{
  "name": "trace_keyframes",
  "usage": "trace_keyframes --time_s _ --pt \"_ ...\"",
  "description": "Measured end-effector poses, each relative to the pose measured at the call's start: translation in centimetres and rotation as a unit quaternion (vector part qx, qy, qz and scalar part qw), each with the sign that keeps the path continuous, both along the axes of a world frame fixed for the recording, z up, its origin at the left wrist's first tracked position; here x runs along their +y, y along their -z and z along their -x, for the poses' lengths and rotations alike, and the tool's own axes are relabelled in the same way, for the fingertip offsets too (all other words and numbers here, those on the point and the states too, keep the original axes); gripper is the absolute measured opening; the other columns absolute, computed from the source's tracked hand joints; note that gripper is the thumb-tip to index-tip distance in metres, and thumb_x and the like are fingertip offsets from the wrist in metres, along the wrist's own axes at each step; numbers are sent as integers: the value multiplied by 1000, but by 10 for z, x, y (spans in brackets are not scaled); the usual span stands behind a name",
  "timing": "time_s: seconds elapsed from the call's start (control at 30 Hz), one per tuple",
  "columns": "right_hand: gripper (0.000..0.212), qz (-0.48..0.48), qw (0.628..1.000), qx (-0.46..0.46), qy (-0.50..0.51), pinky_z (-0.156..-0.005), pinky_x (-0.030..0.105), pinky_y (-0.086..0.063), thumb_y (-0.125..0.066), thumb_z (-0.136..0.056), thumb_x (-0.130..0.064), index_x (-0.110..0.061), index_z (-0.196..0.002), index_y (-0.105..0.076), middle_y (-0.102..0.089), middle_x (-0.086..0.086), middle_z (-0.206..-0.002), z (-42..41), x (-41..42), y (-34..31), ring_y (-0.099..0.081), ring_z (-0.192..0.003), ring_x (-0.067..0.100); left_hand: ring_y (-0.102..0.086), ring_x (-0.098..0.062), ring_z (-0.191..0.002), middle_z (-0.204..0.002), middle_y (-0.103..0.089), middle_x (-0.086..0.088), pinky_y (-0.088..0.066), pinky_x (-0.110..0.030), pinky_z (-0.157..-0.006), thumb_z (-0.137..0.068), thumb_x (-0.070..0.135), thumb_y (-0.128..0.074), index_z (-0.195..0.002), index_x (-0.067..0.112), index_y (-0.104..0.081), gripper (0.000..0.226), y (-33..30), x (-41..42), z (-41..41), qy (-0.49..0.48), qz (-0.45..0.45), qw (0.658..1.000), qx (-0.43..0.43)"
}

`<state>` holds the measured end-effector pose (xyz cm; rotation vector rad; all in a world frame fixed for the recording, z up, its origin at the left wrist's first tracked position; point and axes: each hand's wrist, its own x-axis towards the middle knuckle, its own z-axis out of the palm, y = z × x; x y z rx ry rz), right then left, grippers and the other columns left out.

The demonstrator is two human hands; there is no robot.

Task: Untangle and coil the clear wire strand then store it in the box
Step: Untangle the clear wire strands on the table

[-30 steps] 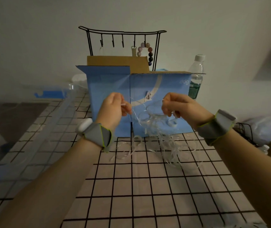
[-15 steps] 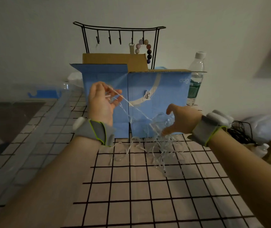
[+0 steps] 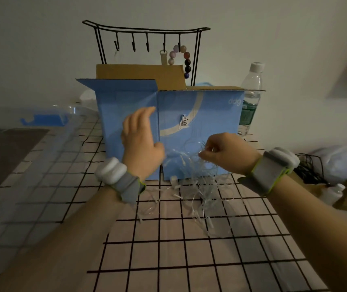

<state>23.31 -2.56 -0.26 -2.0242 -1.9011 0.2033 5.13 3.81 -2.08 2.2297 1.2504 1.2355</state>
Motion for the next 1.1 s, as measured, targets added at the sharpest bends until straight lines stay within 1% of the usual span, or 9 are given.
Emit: trace_keyframes --time_s 0.07,0.17,0.33,0.47,0.57,0.77,0.93,1.0,1.1 --pt "23 -18 1000 20 -11 -57 26 -38 -63 -84 -31 -8 -83 -63 -56 1 -75 0 1 -3 -51 -70 16 -38 -29 -121 -127 -50 -13 -26 -37 -102 -66 17 -37 -122 7 -50 58 -3 -11 -11 83 -78 992 44" --pt "17 -20 996 78 -27 -57 19 -46 -67 -81 -25 -9 -79 -61 -60 2 -65 -1 5 -5 -58 -57 14 -52 -20 -108 -121 -54 -5 -36 -25 -92 -85 27 -48 -119 9 -53 39 0 -18 -25 187 -11 978 92" --pt "15 -36 958 278 -57 -63 24 -53 -60 -85 -5 -13 -97 -55 -59 3 -63 0 10 -2 -60 -52 8 -47 -4 -61 -99 -55 4 -38 -22 -69 -87 23 -60 -119 13 -50 36 8 -2 -33 149 65 985 59" --pt "42 -74 933 336 -108 -75 44 -51 -57 -82 8 -17 -113 -45 -52 6 -68 3 10 -1 -55 -71 41 -56 -14 -61 -76 -67 -6 -41 -25 -67 -85 13 -58 -95 8 -63 12 11 7 -31 123 111 983 82" --pt "49 -97 919 368 -104 -66 31 -53 -49 -79 20 -17 -111 -43 -42 3 -72 7 10 0 -51 -68 31 -56 -2 -51 -58 -64 4 -42 -17 -53 -89 9 -49 -72 17 -61 23 13 12 -29 139 175 974 28" --pt "55 -58 911 403 -56 -49 20 -46 -50 -77 20 -19 -115 -41 -46 3 -90 17 16 3 -54 -66 26 -51 -3 -48 -49 -62 10 -38 -18 -52 -97 10 -40 -76 17 -56 28 9 13 -28 160 395 853 -302" --pt "31 -20 925 377 -30 -62 15 -50 -66 -76 6 -3 -104 -57 -60 6 -70 19 21 9 -59 -58 9 -63 -7 -49 -40 -50 6 -44 -22 -58 -96 14 -37 -77 14 -54 25 -6 16 -18 206 527 675 -474" --pt "7 -28 915 401 -27 -58 7 -46 -64 -79 2 -1 -85 -62 -60 7 -68 19 19 10 -57 -52 0 -58 -5 -41 -32 -40 5 -47 -20 -52 -95 17 -38 -76 13 -53 24 -10 13 -13 208 534 667 -477" --pt "19 -56 898 436 -8 -61 5 -43 -59 -84 -6 -7 -66 -62 -60 7 -68 17 16 13 -56 -58 -1 -37 -3 -27 -25 -31 2 -40 -14 -40 -94 17 -40 -72 12 -51 26 -10 9 -9 204 527 679 -469"
